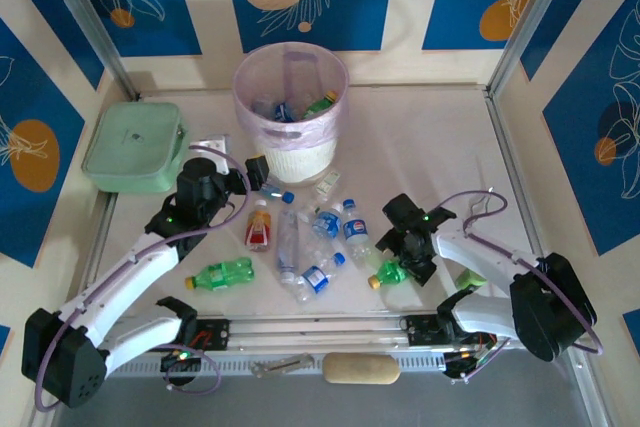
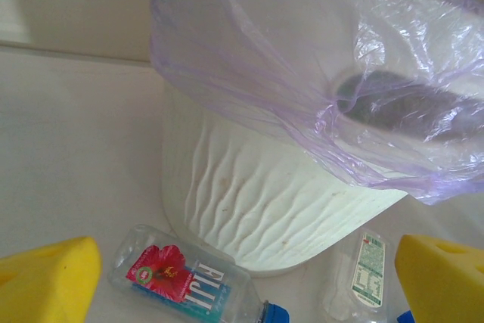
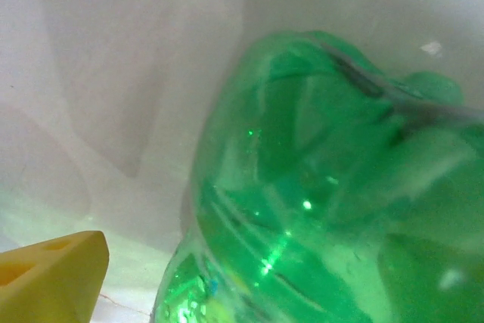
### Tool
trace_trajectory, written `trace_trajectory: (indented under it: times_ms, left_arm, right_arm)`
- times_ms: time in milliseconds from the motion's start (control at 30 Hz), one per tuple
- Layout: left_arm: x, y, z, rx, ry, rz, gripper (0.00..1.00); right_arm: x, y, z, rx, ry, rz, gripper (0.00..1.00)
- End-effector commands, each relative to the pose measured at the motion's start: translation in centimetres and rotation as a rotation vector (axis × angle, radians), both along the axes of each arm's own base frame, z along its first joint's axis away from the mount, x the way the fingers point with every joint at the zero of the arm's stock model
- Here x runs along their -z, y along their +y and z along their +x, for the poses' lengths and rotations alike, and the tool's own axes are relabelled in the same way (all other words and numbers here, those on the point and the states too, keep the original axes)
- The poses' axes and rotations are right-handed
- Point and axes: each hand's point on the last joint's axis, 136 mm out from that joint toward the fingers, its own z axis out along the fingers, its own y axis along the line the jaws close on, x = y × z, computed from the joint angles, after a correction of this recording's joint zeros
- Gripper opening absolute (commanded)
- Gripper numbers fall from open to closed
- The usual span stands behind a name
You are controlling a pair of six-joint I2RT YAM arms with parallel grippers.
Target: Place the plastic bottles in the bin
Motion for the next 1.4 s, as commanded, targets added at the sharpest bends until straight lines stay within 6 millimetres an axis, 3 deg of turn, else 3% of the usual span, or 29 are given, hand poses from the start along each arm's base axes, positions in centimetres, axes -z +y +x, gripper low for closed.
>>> trace_trajectory:
  times_ms: [0, 267, 433, 633, 800, 1100, 1367]
  left_arm:
    - [-1.0, 0.2, -0.3, -0.01, -0.026, -0.017, 0.99]
    - [-1.1, 0.6, -0.6, -0.022, -0.025, -0.016, 0.99]
    - [-0.9, 0.8, -0.7, -0.029, -0.024, -0.019, 0.99]
    - [-0.5, 1.0, -0.6, -0.042, -0.011, -0.016, 1.0]
    - [0.3, 1.5, -0.6, -0.068, 0.01, -0.005, 1.0]
    - [2.1, 2.9, -0.7, -0.127, 0.064, -0.034, 0.99]
    - [5.0, 4.5, -0.5, -0.18, 0.158, -0.192, 1.0]
  right_arm:
    - [0.7, 0.1, -0.5, 0.016, 0.019, 0.001, 0.91]
    - [1.0, -0.2, -0.6, 0.012, 0.01, -0.008, 0.69]
    - [0.4, -0.2, -0.1, -0.005, -0.023, -0.01, 0.61]
    - [-2.4, 0.3, 2.6, -0.12, -0.127, -0.012, 0.56]
    - [-7.2, 1.1, 6.6, -0.264, -0.315, -0.009, 0.55]
    - [-18.8, 2.7, 14.9, -0.46, -0.718, 0.04, 0.53]
    - [-30.8, 7.4, 22.0, -0.619, -1.096, 0.1, 0.53]
